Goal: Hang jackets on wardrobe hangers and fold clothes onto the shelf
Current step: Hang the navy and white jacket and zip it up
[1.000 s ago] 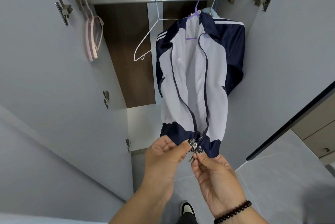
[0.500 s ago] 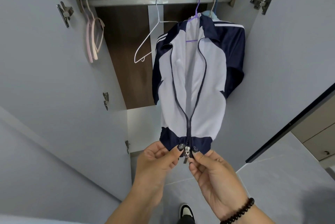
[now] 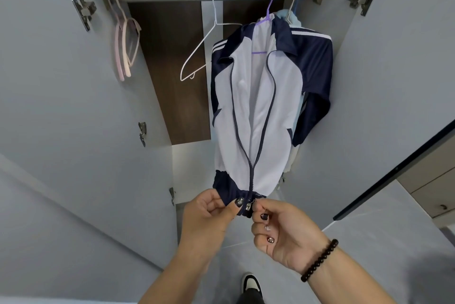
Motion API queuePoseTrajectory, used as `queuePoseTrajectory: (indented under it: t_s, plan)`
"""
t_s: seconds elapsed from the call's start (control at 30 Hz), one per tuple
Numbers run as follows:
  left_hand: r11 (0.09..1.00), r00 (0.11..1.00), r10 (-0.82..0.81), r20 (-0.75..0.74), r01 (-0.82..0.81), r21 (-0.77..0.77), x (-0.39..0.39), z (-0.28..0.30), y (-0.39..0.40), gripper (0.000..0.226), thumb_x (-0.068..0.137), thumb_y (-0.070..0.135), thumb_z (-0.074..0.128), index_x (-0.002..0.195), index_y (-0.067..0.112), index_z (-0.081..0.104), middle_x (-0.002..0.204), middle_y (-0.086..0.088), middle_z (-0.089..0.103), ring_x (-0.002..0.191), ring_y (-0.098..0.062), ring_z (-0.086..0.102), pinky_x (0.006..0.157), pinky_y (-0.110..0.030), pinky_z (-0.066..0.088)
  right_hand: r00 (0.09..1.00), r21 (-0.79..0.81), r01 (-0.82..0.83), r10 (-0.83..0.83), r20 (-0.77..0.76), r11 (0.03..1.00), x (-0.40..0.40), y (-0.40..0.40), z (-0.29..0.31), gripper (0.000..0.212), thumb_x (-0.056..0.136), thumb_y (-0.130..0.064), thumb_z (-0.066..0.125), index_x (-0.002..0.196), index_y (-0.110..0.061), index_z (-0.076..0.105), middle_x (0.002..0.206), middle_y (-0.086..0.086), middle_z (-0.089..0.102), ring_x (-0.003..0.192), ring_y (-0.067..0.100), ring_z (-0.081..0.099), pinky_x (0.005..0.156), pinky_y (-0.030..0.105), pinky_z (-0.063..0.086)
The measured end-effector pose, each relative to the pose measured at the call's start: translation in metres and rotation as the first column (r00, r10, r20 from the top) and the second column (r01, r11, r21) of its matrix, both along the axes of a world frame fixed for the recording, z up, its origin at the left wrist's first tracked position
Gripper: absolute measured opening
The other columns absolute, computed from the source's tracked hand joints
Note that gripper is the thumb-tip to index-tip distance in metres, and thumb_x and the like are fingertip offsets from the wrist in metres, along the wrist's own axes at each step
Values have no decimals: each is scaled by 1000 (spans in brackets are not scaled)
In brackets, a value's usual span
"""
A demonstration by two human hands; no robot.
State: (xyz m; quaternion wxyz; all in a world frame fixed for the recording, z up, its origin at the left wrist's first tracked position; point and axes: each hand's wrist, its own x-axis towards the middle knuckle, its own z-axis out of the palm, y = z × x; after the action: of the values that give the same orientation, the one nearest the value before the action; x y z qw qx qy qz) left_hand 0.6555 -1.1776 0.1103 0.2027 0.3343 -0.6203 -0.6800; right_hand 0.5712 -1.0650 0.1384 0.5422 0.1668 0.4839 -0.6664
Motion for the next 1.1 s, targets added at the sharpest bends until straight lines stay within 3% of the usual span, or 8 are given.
queuePoseTrajectory:
  t_s: [0.23,0.33,0.53,0.63,0.77,0.93,1.03,1.1]
  plan:
    - [1000,996,-6,94,9,-30,-1,-1,-20,10,77,-1,75,85,-1,69,77,-16,72,68,-18,62,69,-28,51,995,-37,-50,52,83,998,-29,-20,-2,32,88,-7,50,57,-13,48,51,-5,30,34,7,23,34,15,16]
    - [999,987,-37,156,41,-24,4,-6,-30,10,75,-1,77,81,3,69,68,-8,70,64,-13,62,63,-21,50,996,-54,9,-4,89,998,-50,-27,0,29,83,-5,50,57,-16,42,51,-7,30,34,7,23,36,16,14]
    - [1000,956,-29,291,29,7,3,-18,-50,12,76,3,77,86,6,70,65,0,70,59,-7,61,57,-16,47,992,19,-44,46,-117,999,-90,-36,5,30,88,-5,46,61,-17,43,52,-6,30,36,7,23,35,16,16]
    - [996,930,58,362,-30,-84,-9,-23,-56,34,76,7,77,106,13,61,93,3,69,84,-10,66,74,-20,50,934,88,-210,226,-275,974,-93,-42,8,31,91,-9,50,60,-16,46,54,-4,31,40,9,25,36,17,18]
    - [886,945,51,324,107,-450,-35,-11,-47,59,74,24,79,121,38,46,118,23,39,118,-1,37,100,-15,33,844,185,-284,337,-417,941,-104,-44,15,30,90,-7,49,61,-14,47,52,-2,29,40,11,24,36,19,19]
    - [778,956,-99,276,248,-578,-94,1,-25,36,75,45,68,108,34,57,108,27,52,104,5,46,95,-21,37,772,235,-343,416,-480,909,-127,-41,21,26,89,-5,48,64,-9,50,47,-2,24,34,10,17,36,16,14]
    - [826,973,-84,214,188,-531,-122,-3,-23,5,81,28,69,84,25,66,81,16,67,81,0,61,75,-23,51,779,226,-351,417,-468,909,-146,-38,23,30,89,-5,48,59,-11,49,45,-3,24,32,8,16,34,15,12]
    - [827,970,-38,242,166,-537,-132,-8,-25,8,82,23,68,75,23,64,71,13,66,73,-3,61,66,-24,51,807,215,-353,412,-423,911,-162,-37,20,31,91,-8,48,60,-13,48,46,-5,22,32,7,15,33,15,12]
